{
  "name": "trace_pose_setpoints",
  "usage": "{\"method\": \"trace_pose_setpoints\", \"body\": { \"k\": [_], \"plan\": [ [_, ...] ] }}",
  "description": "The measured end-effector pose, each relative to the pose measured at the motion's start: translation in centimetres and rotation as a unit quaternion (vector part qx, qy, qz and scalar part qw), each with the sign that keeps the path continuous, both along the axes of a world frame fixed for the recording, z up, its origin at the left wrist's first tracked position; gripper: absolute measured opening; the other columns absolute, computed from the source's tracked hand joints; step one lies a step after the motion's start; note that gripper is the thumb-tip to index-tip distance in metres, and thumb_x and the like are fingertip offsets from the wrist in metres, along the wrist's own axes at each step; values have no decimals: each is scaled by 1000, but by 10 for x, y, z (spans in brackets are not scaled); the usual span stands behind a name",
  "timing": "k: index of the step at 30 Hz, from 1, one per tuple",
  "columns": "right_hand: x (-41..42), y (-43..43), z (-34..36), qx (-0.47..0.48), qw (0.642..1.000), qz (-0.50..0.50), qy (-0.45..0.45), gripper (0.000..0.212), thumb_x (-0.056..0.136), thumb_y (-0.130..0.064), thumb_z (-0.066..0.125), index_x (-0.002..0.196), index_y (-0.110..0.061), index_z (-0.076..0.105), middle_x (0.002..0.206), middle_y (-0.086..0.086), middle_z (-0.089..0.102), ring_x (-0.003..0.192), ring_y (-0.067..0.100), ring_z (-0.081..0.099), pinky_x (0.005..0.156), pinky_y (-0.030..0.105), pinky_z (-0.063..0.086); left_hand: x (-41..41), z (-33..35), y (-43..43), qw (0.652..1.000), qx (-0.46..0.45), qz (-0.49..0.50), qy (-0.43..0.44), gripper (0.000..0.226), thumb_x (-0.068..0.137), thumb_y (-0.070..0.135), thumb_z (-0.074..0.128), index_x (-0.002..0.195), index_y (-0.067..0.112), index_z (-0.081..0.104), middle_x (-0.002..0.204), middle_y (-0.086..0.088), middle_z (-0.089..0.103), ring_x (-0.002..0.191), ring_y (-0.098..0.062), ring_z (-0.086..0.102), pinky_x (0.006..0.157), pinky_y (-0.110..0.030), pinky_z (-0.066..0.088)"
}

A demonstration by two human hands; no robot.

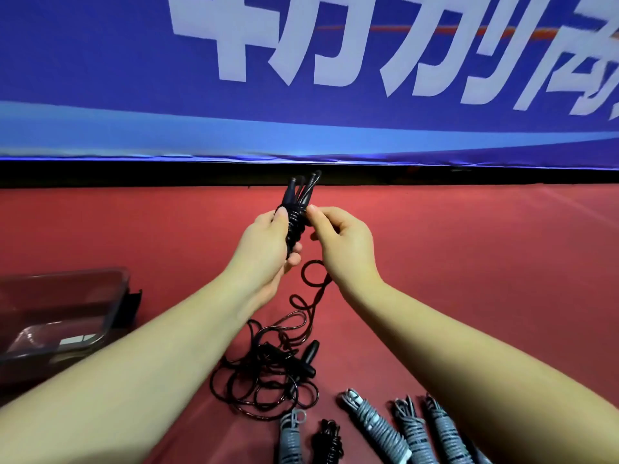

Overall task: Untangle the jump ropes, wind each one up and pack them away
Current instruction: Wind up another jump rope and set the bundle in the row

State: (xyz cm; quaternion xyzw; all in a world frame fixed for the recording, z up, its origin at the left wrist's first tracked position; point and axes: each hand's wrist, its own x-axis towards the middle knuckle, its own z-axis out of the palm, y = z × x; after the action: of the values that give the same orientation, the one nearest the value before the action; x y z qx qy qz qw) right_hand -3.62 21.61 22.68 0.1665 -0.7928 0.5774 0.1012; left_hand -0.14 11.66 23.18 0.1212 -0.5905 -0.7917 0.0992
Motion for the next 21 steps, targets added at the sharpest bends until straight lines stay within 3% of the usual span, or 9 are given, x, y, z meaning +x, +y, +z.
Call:
{"method": "trace_pose_setpoints", "body": {
  "k": [2, 5, 8, 10, 12, 17, 19, 21],
  "plan": [
    [4, -2, -3, -17, 1000, 5, -15, 20, 93, -29, 54, 82, -23, 71, 82, -5, 70, 74, 6, 59, 75, 29, 47, 0, 1, 2, 1000, 14, 22, -5, 28, 104, 27, 31, 111, 9, 51, 86, -8, 52, 56, -12, 41, 42, -18, 32],
    [8, -2, -8, -13, 1000, 22, 5, 20, 93, -26, 54, 91, -20, 73, 88, -11, 69, 88, 0, 60, 81, 21, 45, -1, 1, -1, 1000, 16, 26, -3, 29, 102, 35, 36, 100, 11, 53, 77, -4, 48, 51, -10, 38, 38, -16, 29],
    [7, 0, -7, 9, 998, 68, 12, 19, 95, -23, 52, 96, -20, 71, 72, -23, 61, 71, -9, 55, 68, 9, 37, 2, 0, -9, 999, 24, 21, 6, 29, 97, 39, 47, 96, 12, 57, 76, -4, 49, 48, -8, 36, 35, -15, 26],
    [4, 6, -2, 3, 996, 92, -3, 20, 96, -22, 50, 89, -22, 68, 58, -21, 57, 52, -4, 47, 57, 12, 33, 3, 3, -15, 999, 47, 3, 27, 27, 95, 36, 51, 96, 11, 59, 79, -6, 55, 48, -8, 37, 35, -15, 25],
    [1, 14, 2, -8, 991, 125, -37, 22, 97, -22, 48, 82, -20, 64, 52, -13, 50, 45, 1, 38, 51, 16, 29, 4, 7, -19, 997, 65, -8, 49, 23, 94, 33, 53, 95, 11, 59, 77, -4, 55, 49, -8, 39, 35, -14, 25],
    [-1, 31, 1, 26, 957, 264, -119, 28, 100, -23, 38, 86, -17, 61, 54, -6, 32, 47, 8, 24, 46, 20, 19, 6, 9, -25, 993, 84, -41, 69, 26, 88, 33, 59, 97, 9, 58, 79, -5, 47, 50, -9, 40, 36, -15, 26],
    [-8, 40, -2, 34, 947, 285, -145, 31, 100, -27, 37, 83, -16, 60, 55, -7, 27, 49, 9, 20, 49, 25, 15, 9, 10, -27, 990, 92, -73, 80, 32, 81, 37, 60, 94, 7, 57, 84, -8, 46, 49, -8, 40, 36, -14, 25],
    [-17, 50, -3, 53, 943, 284, -162, 33, 96, -32, 38, 78, -14, 59, 54, -8, 27, 50, 9, 21, 49, 24, 16, 12, 12, -28, 988, 83, -99, 79, 30, 80, 36, 59, 89, 7, 55, 76, -5, 50, 48, -8, 39, 35, -13, 24]
  ]
}}
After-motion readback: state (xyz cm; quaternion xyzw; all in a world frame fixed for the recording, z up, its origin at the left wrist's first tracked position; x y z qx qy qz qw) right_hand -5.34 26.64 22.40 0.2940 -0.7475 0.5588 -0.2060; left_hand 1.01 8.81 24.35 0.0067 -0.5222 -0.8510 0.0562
